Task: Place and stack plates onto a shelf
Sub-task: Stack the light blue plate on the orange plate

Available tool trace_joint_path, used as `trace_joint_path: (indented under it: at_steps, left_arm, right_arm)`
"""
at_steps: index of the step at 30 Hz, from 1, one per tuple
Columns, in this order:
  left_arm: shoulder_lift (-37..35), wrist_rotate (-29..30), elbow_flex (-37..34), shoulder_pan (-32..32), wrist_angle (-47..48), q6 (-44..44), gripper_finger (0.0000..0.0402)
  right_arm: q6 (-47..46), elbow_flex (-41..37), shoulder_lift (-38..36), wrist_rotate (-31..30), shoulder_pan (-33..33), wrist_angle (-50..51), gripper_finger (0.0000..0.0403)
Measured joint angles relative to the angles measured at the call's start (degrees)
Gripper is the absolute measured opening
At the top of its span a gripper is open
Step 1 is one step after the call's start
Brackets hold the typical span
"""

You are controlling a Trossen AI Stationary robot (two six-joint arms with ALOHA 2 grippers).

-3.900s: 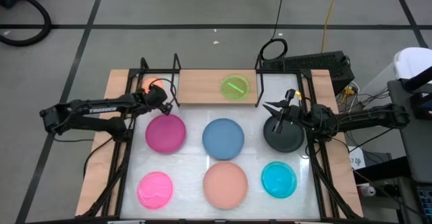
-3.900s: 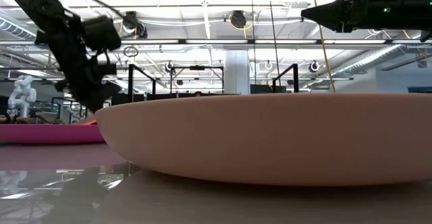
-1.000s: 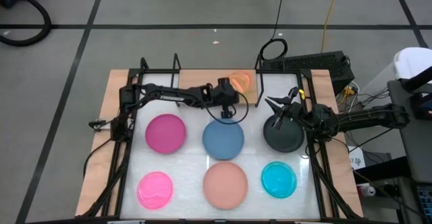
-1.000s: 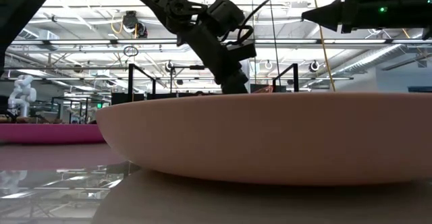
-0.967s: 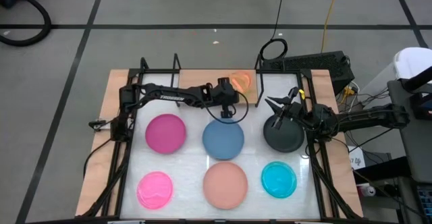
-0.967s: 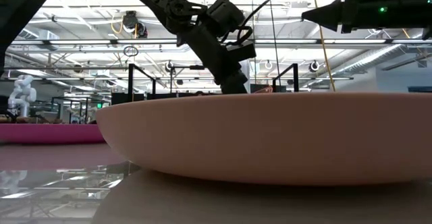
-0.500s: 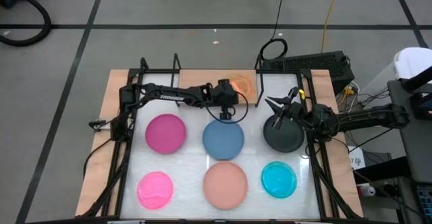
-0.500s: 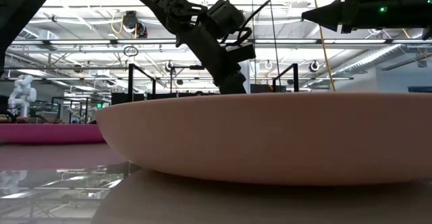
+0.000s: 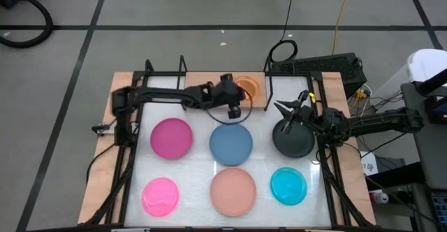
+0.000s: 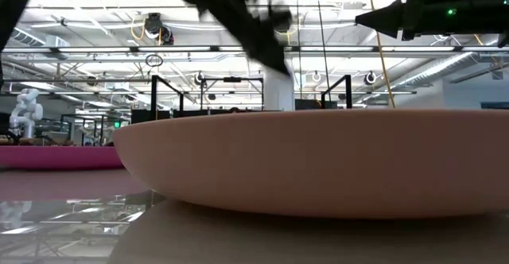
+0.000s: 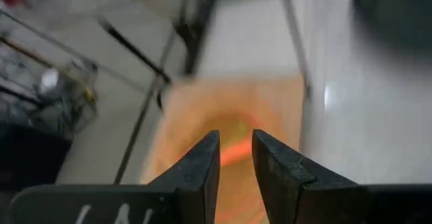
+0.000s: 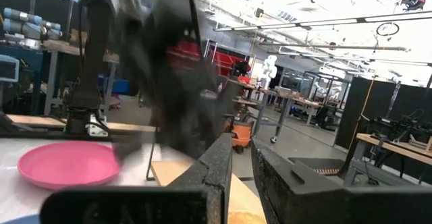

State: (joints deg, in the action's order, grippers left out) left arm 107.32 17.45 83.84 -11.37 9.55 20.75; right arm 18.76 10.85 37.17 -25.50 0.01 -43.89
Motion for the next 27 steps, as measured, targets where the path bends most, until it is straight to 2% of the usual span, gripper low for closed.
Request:
trace_joint_path:
  at_steps: [8,11,13,17,21,24,27]
  left_arm:
    - [-19.8,0.9,-2.4,7.3,6.4,-2.7,0.0095]
    - [-26.7,2.9,-8.1,10.1,5.9,-3.9,0.0095]
    - [-31.2,4.8,-14.4,11.3,2.4,-6.2,0.0095]
    - [-38.1,5.4,-32.8,12.8,-19.2,-10.2,0.0095]
    - [-39.8,5.5,-49.6,14.3,-42.8,-14.5,0.0095]
    - [-39.9,5.5,-57.0,15.4,-56.6,-15.6,0.0095]
    - [-39.9,5.6,-60.3,15.9,-60.7,-16.0,0.0095]
  right_arm:
    - [0.2,0.0,0.0,0.0,0.0,1.3,0.0043]
    - [-0.1,0.0,0.0,0.0,0.0,2.0,0.0043]
    - [-0.2,0.0,0.0,0.0,0.0,2.1,0.0043]
    - [-1.4,0.0,0.0,0.0,0.0,1.6,0.0043]
    - [-3.8,0.0,0.0,0.2,0.3,0.8,0.0043]
    - [-3.1,3.1,0.0,0.0,1.2,4.2,0.0043]
    - [-1.6,11.6,0.4,0.0,2.0,16.5,0.0043]
